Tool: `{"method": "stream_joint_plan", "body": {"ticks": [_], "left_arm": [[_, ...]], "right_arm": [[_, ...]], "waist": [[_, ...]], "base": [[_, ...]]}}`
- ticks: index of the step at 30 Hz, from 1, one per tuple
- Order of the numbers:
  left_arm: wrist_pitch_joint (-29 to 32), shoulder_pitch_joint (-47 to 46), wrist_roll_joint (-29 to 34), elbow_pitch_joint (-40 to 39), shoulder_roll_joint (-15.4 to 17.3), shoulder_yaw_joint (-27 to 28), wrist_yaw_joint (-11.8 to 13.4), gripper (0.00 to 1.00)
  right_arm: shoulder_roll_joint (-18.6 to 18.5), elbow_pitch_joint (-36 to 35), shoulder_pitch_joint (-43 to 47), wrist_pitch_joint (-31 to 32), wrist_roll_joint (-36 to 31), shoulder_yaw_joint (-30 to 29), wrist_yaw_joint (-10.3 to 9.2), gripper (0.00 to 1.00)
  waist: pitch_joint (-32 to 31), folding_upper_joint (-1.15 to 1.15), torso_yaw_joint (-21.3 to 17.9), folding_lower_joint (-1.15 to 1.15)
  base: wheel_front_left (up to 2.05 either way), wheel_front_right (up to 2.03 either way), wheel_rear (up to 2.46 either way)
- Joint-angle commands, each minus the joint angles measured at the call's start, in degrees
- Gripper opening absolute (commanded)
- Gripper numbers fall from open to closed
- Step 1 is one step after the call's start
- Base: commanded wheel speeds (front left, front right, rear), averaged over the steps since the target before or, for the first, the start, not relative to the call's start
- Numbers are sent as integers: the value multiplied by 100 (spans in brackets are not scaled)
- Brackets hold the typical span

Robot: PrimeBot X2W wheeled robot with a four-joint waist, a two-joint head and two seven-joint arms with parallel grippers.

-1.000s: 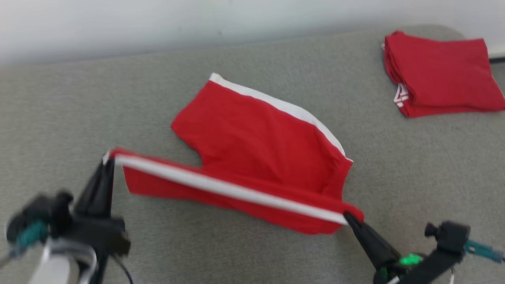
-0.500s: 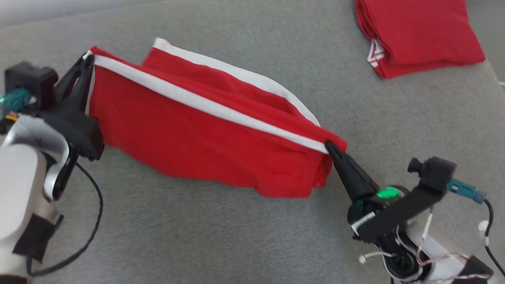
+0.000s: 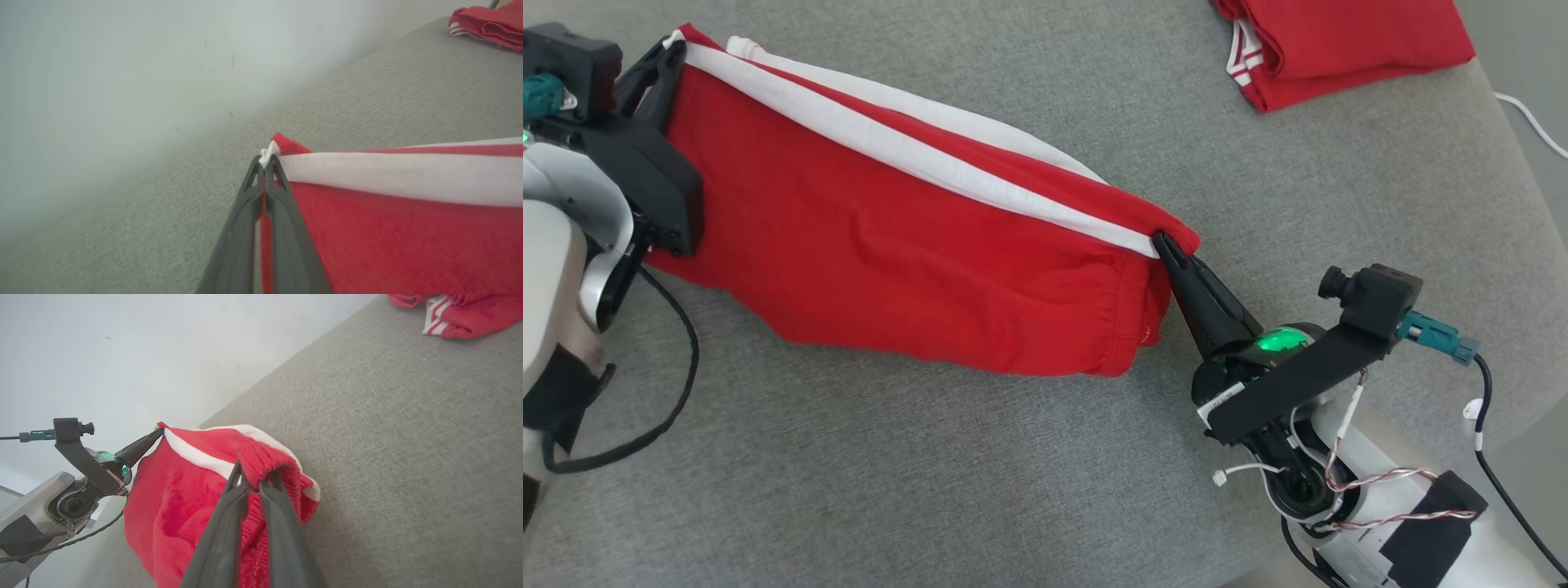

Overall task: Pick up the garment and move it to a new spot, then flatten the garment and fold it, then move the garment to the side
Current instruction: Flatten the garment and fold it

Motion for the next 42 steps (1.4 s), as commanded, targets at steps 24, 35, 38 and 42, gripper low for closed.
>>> {"method": "stream_joint_plan", "body": {"ticks": [24, 35, 38, 42], "left_arm": [[-1405, -142, -829, 1145, -248, -1030, 14, 100], [-1625, 790, -757, 257, 58, -365, 303, 100], [-1626, 1064, -718, 87, 120, -240, 334, 100], [-1627, 1291, -751, 111, 207, -231, 271, 100]], "right_arm": [[-82, 147, 451, -23, -373, -459, -17, 100], [531, -587, 1407, -12, -2281, -1935, -17, 100], [871, -734, 1749, -12, -2725, -2344, -17, 100], [1307, -880, 2157, -13, -3216, -2665, -17, 100]], "waist": [[-593, -1, 80, -1], [-1136, -1, 37, -1], [-1182, -1, 53, -1], [-1209, -1, 21, -1]], "base": [[0, 0, 0], [0, 0, 0], [0, 0, 0], [0, 0, 0]]}}
